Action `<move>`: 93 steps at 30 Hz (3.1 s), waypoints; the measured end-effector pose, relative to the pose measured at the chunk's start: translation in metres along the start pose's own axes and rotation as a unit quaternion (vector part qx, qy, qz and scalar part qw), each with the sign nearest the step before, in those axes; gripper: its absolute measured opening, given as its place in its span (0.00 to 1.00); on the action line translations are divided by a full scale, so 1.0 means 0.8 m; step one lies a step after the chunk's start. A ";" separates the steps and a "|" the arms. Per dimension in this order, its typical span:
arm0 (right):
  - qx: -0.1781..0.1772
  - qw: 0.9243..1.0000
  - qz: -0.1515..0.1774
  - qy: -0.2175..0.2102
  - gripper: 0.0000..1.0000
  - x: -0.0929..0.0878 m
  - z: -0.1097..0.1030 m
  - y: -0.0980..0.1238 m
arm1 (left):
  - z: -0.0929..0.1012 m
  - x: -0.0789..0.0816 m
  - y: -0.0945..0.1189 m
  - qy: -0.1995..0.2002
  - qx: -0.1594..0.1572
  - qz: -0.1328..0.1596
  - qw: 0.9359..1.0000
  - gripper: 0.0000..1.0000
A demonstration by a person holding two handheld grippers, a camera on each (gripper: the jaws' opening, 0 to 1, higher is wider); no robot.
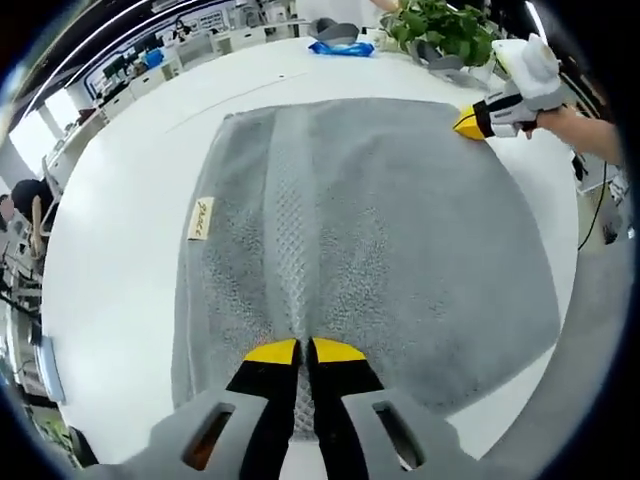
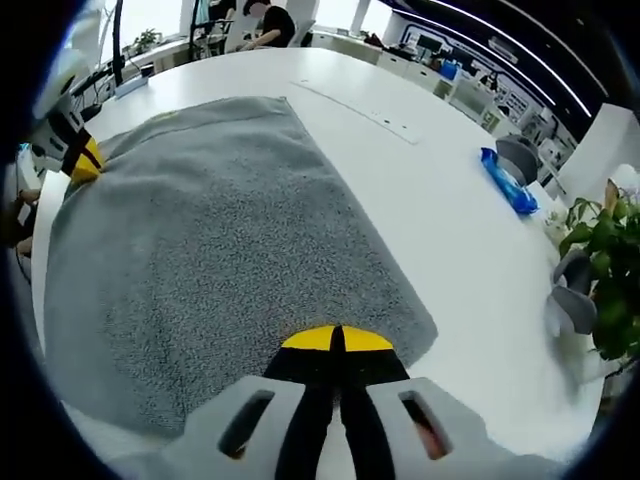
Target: Fold the towel on the table until its edges align and the towel forms a compact rectangular stack.
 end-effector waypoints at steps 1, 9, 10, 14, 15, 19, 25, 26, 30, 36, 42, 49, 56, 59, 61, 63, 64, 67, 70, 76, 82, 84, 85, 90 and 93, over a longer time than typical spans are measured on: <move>0.000 1.000 -0.001 -0.002 0.00 0.000 0.000 0.000 | 0.000 0.003 -0.001 -0.009 0.002 -0.005 1.000 0.04; -0.002 1.000 0.005 -0.025 0.00 -0.011 0.000 0.007 | -0.012 0.018 -0.010 -0.023 0.005 -0.016 1.000 0.04; -0.002 1.000 0.006 -0.025 0.00 -0.012 -0.001 0.008 | -0.013 0.020 -0.011 -0.026 0.004 -0.018 0.999 0.04; -0.001 1.000 0.003 -0.030 0.00 -0.017 -0.002 0.013 | -0.019 0.024 -0.013 -0.027 0.002 -0.017 0.999 0.04; 0.000 1.000 0.004 -0.031 0.00 -0.018 -0.002 0.014 | -0.020 0.025 -0.013 -0.027 0.002 -0.016 1.000 0.04; 0.002 0.999 0.003 -0.032 0.00 -0.023 -0.005 0.018 | -0.024 0.028 -0.016 -0.030 0.002 -0.014 0.999 0.04; 0.009 1.000 -0.006 -0.023 0.00 -0.029 -0.008 0.023 | -0.029 0.034 -0.019 -0.049 0.000 -0.011 0.999 0.04; 0.009 1.000 -0.005 -0.025 0.00 -0.030 -0.009 0.024 | -0.031 0.036 -0.020 -0.048 -0.002 -0.011 0.999 0.04; 0.009 0.999 -0.002 -0.031 0.00 -0.035 -0.011 0.027 | -0.034 0.040 -0.023 -0.049 -0.005 -0.009 0.999 0.04; 0.009 0.999 -0.003 -0.033 0.00 -0.040 -0.016 0.033 | -0.039 0.046 -0.026 -0.073 -0.012 -0.007 0.997 0.04; 0.009 1.000 -0.007 -0.027 0.00 -0.048 -0.022 0.039 | -0.046 0.051 -0.029 -0.075 -0.029 -0.004 0.997 0.04; 0.007 1.000 -0.014 -0.018 0.00 -0.052 -0.027 0.045 | -0.050 0.060 -0.033 -0.108 -0.042 -0.020 0.993 0.04; 0.007 1.000 -0.014 -0.022 0.00 -0.061 -0.036 0.052 | -0.056 0.068 -0.038 -0.108 -0.051 -0.022 0.993 0.04; 0.007 1.000 -0.013 -0.020 0.00 -0.064 -0.039 0.055 | -0.056 0.072 -0.040 -0.117 -0.048 -0.025 0.992 0.04; 0.008 1.000 -0.012 -0.017 0.00 -0.066 -0.043 0.057 | -0.057 0.075 -0.041 -0.127 -0.041 -0.027 0.991 0.04; 0.010 1.000 -0.013 -0.016 0.00 -0.068 -0.046 0.060 | -0.058 0.079 -0.043 -0.133 -0.037 -0.032 0.990 0.04; 0.011 1.000 -0.013 -0.015 0.00 -0.069 -0.047 0.060 | -0.059 0.080 -0.044 -0.136 -0.036 -0.035 0.989 0.04; 0.014 1.000 -0.016 -0.010 0.00 -0.071 -0.050 0.062 | -0.062 0.086 -0.046 -0.147 -0.035 -0.039 0.988 0.04; 0.015 1.000 -0.018 -0.011 0.00 -0.073 -0.052 0.064 | -0.069 0.091 -0.049 -0.145 -0.036 -0.034 0.988 0.04; 0.018 1.000 -0.016 -0.016 0.00 -0.077 -0.059 0.069 | -0.075 0.096 -0.053 -0.127 -0.042 -0.023 0.991 0.04; 0.026 0.999 -0.014 -0.031 0.00 -0.082 -0.067 0.074 | -0.079 0.103 -0.058 -0.135 -0.042 -0.016 0.990 0.04; 0.027 0.999 -0.012 -0.037 0.00 -0.084 -0.071 0.076 | -0.079 0.106 -0.059 -0.139 -0.043 -0.017 0.989 0.04; 0.027 0.999 -0.011 -0.039 0.00 -0.085 -0.073 0.077 | -0.080 0.107 -0.059 -0.141 -0.043 -0.017 0.989 0.04; 0.024 0.999 -0.014 -0.034 0.00 -0.088 -0.082 0.082 | -0.082 0.113 -0.062 -0.144 -0.040 -0.013 0.989 0.04; 0.026 0.999 -0.016 -0.044 0.00 -0.090 -0.086 0.084 | -0.081 0.117 -0.063 -0.154 -0.034 -0.006 0.987 0.04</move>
Point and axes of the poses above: the point that each gripper's makers call its tool centre point, and the gripper's own axes: y roughly backward along the fingers, z roughly to its right, x roughly out of its top, the point moved 6 cm from there along y, roughly backward along the fingers, and after that the axes turned 6 degrees about -y, right-handed, at the moved point
